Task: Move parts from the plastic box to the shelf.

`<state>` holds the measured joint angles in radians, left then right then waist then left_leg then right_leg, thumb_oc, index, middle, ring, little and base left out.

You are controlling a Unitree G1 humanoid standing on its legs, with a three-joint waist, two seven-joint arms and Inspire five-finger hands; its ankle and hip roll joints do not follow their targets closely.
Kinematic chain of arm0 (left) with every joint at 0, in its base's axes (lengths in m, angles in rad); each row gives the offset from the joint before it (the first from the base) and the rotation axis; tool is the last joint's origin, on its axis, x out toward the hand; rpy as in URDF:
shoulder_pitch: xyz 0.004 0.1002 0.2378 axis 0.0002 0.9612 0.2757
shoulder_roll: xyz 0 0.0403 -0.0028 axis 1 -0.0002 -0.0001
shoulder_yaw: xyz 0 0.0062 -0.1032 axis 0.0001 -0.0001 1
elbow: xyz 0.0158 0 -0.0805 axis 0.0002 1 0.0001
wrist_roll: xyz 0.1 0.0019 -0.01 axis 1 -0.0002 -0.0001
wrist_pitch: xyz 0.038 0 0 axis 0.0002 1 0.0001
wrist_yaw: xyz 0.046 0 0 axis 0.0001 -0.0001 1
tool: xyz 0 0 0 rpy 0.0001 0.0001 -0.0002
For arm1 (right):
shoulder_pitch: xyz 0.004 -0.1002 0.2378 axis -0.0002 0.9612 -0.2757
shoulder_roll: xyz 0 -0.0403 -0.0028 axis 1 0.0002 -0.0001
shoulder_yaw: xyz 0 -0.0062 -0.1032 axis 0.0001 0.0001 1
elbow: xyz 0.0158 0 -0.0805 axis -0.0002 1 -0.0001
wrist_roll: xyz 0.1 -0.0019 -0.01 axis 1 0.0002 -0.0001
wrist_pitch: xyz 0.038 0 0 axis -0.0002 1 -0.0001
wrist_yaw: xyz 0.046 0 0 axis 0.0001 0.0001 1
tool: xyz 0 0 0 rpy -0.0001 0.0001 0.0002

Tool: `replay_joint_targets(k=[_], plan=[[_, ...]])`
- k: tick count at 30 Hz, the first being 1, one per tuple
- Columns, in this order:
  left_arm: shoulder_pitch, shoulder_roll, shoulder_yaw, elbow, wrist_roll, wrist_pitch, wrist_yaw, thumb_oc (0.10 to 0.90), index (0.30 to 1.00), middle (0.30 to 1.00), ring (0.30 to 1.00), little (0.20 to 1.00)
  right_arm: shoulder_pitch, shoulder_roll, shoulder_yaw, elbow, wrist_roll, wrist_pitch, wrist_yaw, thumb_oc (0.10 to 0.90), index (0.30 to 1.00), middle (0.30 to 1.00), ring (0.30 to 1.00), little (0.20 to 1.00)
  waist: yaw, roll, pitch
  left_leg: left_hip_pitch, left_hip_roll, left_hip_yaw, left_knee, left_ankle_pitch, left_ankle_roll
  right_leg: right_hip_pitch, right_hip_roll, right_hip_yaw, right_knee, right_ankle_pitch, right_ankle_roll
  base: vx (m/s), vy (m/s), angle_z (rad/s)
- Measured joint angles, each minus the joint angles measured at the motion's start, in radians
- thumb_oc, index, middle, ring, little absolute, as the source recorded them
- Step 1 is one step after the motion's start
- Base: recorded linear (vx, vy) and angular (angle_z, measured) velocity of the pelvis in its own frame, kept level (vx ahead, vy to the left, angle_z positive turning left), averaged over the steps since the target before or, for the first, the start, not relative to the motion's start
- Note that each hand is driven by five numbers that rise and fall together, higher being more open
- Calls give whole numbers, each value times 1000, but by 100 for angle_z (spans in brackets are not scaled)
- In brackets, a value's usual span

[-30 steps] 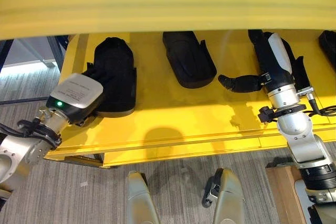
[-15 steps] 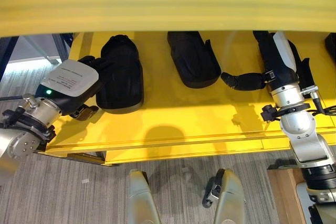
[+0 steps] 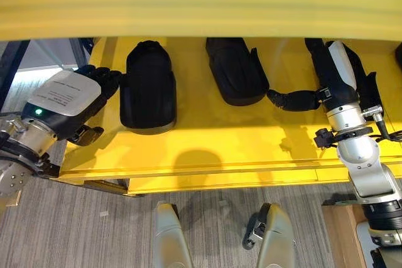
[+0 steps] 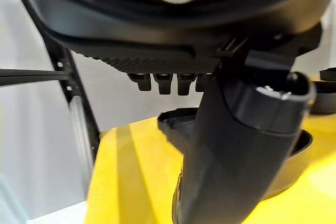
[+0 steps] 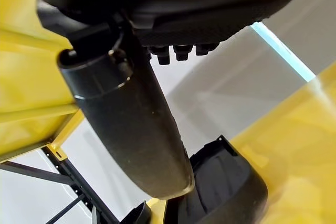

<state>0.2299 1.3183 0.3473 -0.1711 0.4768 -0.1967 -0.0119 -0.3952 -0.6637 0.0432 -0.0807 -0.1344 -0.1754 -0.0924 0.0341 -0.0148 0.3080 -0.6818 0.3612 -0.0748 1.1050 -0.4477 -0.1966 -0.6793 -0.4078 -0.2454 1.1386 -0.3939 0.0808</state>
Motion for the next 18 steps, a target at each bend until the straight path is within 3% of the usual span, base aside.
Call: replay_joint_targets(k=[4,9,15,18], plan=[[23,-36,25,-12,-14,-1,0,900,1000,1000,1000,1000,0,-8,-6,-19,0,0,1,900,1000,1000,1000,1000,1,0,0,0,-1,-1,-6,4,-6,1,-1,-3,-2,0,0,0,0,0],[-20,-123,-9,-51,-161,-5,2,900,1000,1000,1000,1000,-13,-34,4,-27,32,1,32,900,1000,1000,1000,1000,1,0,-1,5,-2,-5,-15,11,-7,8,-1,-9,-4,0,0,0,0,0],[-73,-166,-98,-62,-279,-6,8,900,1000,1000,1000,1000,-113,-96,121,33,145,10,86,900,1000,1000,1000,1000,-2,-1,-1,7,-2,-7,-17,17,-8,9,1,-9,-2,2,-3,-10,1,0],[-81,-163,-125,-65,-320,-9,5,900,1000,1000,1000,1000,-225,-172,205,114,217,31,132,900,1000,1000,1000,1000,7,-1,-1,5,-2,-10,-17,19,-6,9,1,-12,-1,4,-7,-11,0,1]])
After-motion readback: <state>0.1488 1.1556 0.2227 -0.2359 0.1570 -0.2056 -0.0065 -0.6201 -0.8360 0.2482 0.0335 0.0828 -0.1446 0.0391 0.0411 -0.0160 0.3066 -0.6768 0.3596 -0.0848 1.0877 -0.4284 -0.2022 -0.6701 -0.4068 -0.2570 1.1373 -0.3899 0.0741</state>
